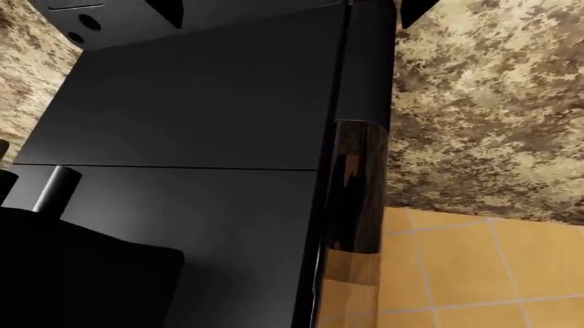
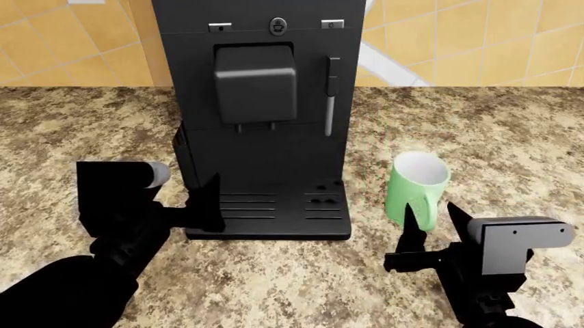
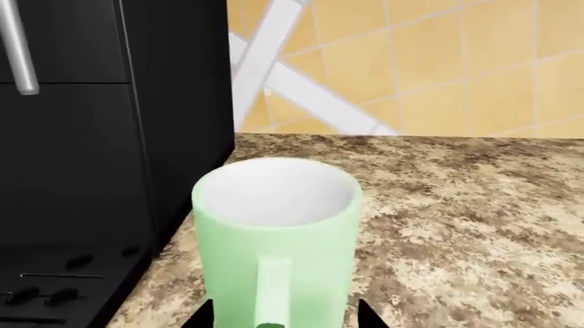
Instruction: Pick the mug from under the coffee machine dispenser and place it on the counter.
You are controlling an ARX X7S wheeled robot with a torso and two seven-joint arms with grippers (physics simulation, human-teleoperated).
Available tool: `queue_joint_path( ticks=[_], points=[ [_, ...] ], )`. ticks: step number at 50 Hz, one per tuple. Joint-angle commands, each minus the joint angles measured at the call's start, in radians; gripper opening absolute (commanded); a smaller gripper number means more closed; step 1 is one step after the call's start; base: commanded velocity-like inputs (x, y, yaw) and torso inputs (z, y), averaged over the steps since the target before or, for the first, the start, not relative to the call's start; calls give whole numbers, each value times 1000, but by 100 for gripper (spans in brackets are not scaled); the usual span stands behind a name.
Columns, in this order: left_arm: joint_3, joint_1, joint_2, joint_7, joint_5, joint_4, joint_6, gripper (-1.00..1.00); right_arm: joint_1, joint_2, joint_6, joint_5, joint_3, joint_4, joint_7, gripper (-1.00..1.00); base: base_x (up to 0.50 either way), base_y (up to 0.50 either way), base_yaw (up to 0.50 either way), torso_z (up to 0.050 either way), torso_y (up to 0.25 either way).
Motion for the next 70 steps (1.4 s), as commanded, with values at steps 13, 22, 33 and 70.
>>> queue_joint_path(
  ticks=[13, 22, 33, 70],
  points=[
    [25, -4, 2, 10, 5, -18, 15, 100, -63, 17, -8, 4, 24, -103, 47, 100, 0, 0, 0, 0, 0],
    [32, 28, -7, 36, 10, 20, 47, 100, -115, 29, -26, 8, 50, -191, 78, 100, 0, 0, 0, 0, 0],
    [12, 83, -6, 34, 13, 100, 95, 100, -133, 40, -28, 9, 73, -272, 118, 100, 0, 0, 0, 0, 0],
    [-138, 331, -86, 176, -3, 425, 359, 100, -138, 221, -153, 9, 69, -524, 295, 100, 0, 0, 0, 0, 0]
  ],
)
